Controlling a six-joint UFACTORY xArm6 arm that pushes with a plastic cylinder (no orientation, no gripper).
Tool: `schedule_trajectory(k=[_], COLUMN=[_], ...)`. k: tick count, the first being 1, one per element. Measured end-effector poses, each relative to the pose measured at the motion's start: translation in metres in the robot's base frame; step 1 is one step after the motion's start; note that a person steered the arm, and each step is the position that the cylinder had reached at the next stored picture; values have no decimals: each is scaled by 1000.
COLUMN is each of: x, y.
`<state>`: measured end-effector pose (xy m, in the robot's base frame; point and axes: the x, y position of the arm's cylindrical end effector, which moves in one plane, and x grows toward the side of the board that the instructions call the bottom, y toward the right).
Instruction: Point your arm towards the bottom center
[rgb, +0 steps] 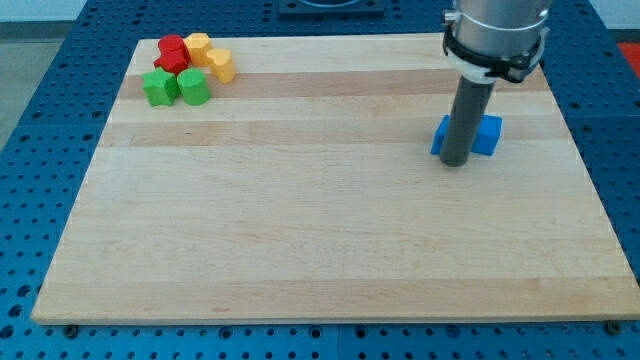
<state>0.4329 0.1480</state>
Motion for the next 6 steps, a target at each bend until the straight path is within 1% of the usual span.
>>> schedule_trajectory(k=[1, 2, 3, 4, 5, 6], x=[-1, 12, 72, 135, 150, 149], y=[2, -5, -57, -123, -184, -184])
